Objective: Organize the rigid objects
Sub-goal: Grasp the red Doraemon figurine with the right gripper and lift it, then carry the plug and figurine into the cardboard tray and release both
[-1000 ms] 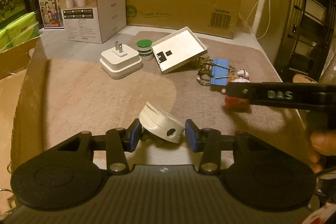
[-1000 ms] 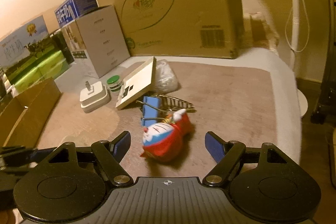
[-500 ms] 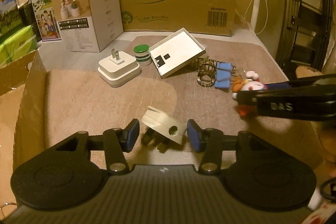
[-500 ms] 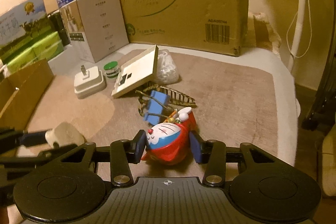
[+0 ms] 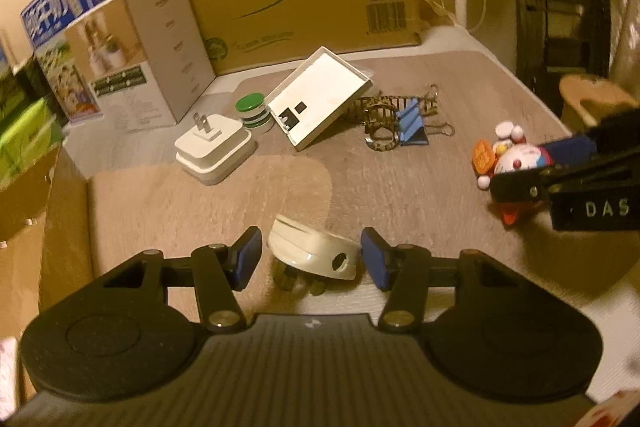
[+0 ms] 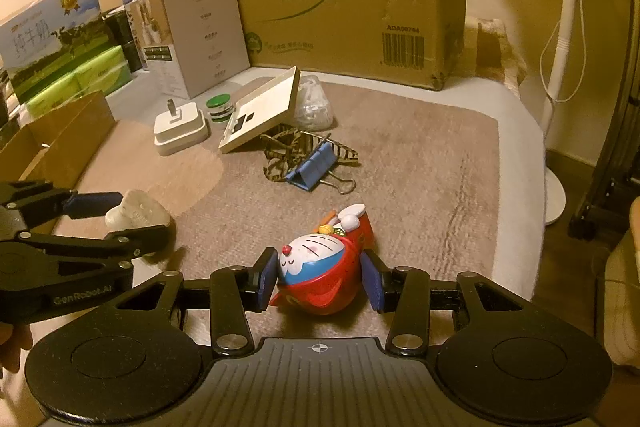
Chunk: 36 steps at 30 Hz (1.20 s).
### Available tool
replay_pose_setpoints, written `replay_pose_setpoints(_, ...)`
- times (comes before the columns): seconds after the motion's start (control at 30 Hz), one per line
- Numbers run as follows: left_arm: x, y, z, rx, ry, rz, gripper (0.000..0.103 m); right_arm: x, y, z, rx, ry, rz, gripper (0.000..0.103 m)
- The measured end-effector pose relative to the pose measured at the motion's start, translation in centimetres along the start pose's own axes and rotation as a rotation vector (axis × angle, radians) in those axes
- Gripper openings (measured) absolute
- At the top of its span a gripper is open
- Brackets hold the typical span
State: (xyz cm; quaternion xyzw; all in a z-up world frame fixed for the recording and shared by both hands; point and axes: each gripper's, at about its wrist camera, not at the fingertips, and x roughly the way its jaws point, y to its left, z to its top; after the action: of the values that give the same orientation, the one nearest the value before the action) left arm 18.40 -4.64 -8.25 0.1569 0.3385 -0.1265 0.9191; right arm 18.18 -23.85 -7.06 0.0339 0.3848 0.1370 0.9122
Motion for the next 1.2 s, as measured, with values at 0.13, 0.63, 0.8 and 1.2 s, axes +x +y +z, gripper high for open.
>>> replay_pose_setpoints(0.13,0.4,-0.2,0.0,0.034,0.016,0.000,0.051,0.0,0.0,-0.1,-0.003,-0.002,0.001,0.045)
replay_pose_setpoints(0.63,-1.6,1.2,-0.6,-0.101,0.030,-0.020,0.045,-0.8,0.7,-0.3,-0.023,-0.001,0.013,0.045)
replay_pose_setpoints(0.8,-3.4,1.7,-1.0,-0.150,0.023,-0.014,0.045,-1.8,1.3,-0.2,-0.037,-0.012,0.025,0.045)
replay_pose_setpoints(1.2,-8.3,3.2,-1.1,-0.212,-0.009,0.016,0.045,-4.5,4.7,0.3,-0.092,-0.052,0.076,0.045)
